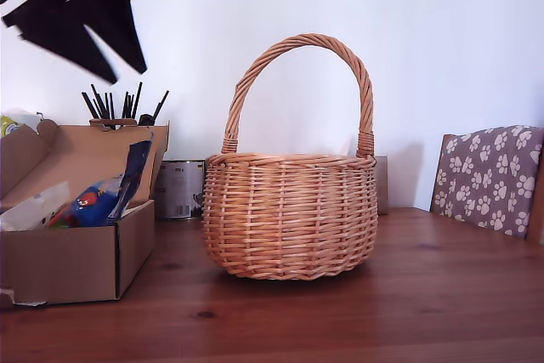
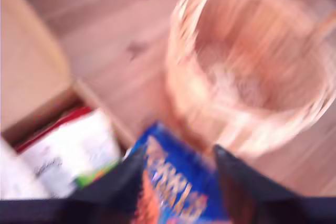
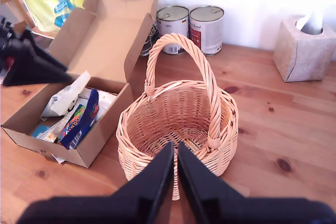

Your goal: Move the bags of Easter eggs from the cardboard box on the left into the woven basket on the right side.

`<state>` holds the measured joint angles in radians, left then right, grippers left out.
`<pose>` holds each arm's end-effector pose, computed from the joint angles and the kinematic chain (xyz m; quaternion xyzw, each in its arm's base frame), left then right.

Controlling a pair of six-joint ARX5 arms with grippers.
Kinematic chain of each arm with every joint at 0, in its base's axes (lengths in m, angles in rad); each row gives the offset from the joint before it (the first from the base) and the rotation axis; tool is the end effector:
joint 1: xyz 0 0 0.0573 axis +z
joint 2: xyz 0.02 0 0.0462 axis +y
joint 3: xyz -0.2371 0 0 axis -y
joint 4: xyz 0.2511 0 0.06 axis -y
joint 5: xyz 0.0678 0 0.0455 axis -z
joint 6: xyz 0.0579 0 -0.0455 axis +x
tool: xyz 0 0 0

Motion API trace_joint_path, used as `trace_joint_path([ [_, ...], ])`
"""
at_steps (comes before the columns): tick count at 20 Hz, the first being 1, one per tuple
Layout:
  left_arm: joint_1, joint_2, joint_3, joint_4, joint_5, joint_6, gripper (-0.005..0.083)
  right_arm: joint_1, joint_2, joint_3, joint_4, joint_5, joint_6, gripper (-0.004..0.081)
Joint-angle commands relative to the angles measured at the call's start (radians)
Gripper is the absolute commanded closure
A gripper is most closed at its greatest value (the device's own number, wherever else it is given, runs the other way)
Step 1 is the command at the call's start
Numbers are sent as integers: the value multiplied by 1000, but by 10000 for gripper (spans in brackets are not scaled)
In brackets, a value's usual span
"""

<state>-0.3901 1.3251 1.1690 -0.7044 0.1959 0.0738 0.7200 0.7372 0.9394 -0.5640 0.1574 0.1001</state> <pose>0.2741 -0.1249 0.2593 0.0725 0.4052 -0.2776 0.8680 0.1528 0.1219 0.3278 -0.0290 0.1763 0.2646 0.9477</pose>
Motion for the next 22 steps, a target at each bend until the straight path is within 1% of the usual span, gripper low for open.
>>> trace_joint_path([
  [1, -5, 9, -2, -60, -22, 73, 63, -2, -3, 0, -1, 3, -3, 783],
  [4, 9, 19, -2, -108, -36, 69, 63, -2, -3, 0, -2, 3, -3, 783],
  [5, 26, 33, -2, -116, -29, 28, 63, -2, -3, 0, -3, 2, -3, 783],
  [7, 55, 69, -2, -119, 51, -24, 63, -2, -3, 0, -3, 2, -3, 783],
  [9, 55, 91, -2, -86, 132, -123, 63, -2, -3, 0, -3, 2, -3, 783],
  [12, 13, 106, -2, -36, 136, -276, 63, -2, -3, 0, -3, 0, -3, 783],
  [14, -14, 109, -2, -8, 116, -349, 63, -2, -3, 0, -3, -2, -4, 783],
  [15, -26, 111, -2, 0, 96, -362, 63, -2, -3, 0, -3, -2, -6, 783],
  [17, -51, 123, -2, -11, 26, -393, 64, -1, -3, 0, -4, -10, -23, 783],
  [19, -71, 156, -2, -34, -38, -398, 64, 0, -3, 0, -3, -25, -23, 783],
  [22, -81, 229, -2, -41, -56, -401, 64, 0, -3, 0, -3, -28, -26, 783],
])
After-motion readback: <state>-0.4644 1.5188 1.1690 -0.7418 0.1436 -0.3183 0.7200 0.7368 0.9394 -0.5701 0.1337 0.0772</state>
